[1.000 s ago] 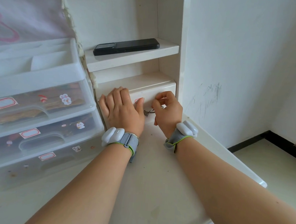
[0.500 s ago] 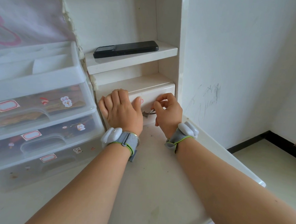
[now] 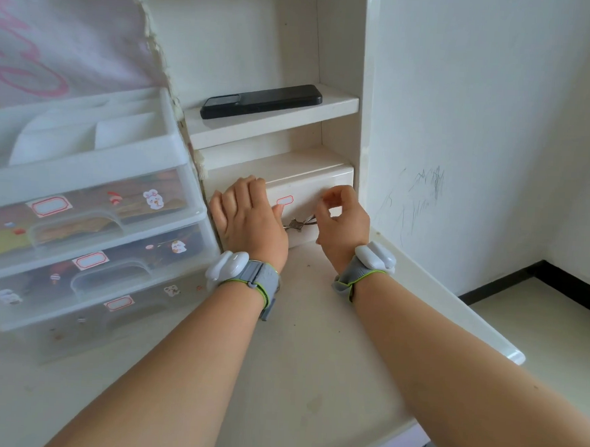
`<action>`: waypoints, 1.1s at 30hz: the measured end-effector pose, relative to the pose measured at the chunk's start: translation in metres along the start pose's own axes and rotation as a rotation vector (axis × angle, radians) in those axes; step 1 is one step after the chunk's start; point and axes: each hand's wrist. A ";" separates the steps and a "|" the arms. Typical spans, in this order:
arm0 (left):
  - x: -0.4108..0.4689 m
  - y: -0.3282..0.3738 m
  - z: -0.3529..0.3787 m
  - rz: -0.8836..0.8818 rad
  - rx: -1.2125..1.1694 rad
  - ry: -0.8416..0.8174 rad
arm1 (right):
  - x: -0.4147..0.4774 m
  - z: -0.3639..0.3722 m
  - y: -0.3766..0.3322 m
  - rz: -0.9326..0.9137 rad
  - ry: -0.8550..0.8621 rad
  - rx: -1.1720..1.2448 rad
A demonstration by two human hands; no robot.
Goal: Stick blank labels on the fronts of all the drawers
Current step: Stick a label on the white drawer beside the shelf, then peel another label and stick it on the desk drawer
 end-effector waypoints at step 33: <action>-0.142 -0.132 -0.169 -0.350 0.247 -0.939 | -0.173 0.053 -0.056 -0.004 -0.363 -0.887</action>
Point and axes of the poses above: each hand's wrist, its own x-axis towards the middle knuckle, its own z-axis out of the palm, y = z × x, and after that the axes turned 4 degrees about z, right-handed
